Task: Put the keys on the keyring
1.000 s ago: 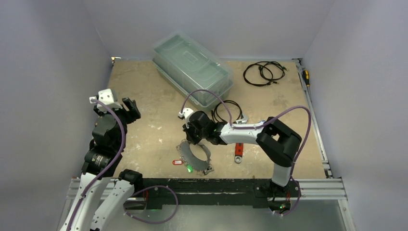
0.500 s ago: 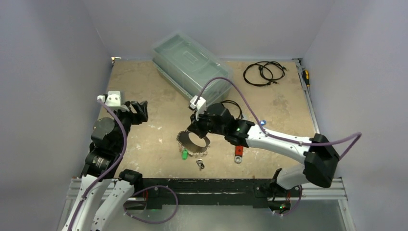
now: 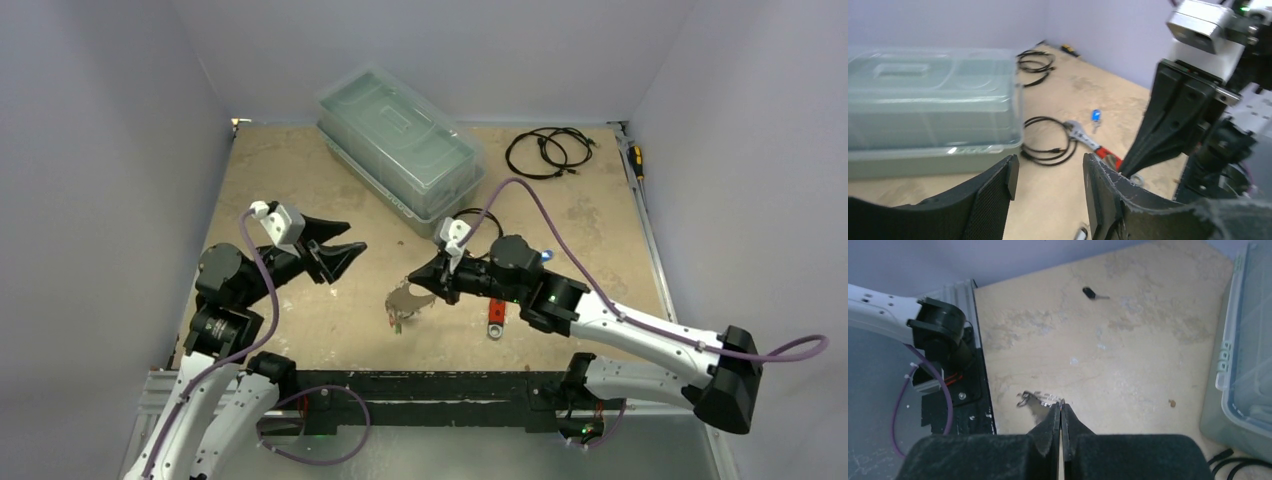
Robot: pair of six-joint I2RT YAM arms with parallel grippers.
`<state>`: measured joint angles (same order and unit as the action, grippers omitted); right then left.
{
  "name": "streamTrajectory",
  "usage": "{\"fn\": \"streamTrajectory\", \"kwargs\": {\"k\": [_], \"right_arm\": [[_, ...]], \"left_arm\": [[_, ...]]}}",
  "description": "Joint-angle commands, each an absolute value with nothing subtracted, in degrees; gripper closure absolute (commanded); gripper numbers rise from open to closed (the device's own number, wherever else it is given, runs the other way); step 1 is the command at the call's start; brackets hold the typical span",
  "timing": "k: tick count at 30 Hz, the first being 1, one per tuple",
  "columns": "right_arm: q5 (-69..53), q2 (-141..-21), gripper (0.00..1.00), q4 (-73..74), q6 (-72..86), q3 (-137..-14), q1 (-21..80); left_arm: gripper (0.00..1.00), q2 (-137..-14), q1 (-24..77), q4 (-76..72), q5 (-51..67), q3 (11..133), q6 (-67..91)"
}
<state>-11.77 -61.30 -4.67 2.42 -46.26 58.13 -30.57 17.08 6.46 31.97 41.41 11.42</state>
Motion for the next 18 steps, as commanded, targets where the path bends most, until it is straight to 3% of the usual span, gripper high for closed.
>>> {"fn": "streamTrajectory", "kwargs": {"k": [1,9,18], "right_arm": [[-15.6,-55.0,1.00,-14.9,0.6,-43.8,58.5],[-18.7,-47.5,1.00,-31.2,5.8,-36.9,58.5],[-23.6,-47.9,1.00,-43.7,10.2,-34.5,58.7]], "left_arm": [[0.50,-31.4,18.4,-6.6,47.5,39.3,16.0],[0.51,-27.2,22.6,-25.5,46.7,28.8,23.8],[0.57,-27.5,23.7,-42.3,52.2,22.5,29.7]]}}
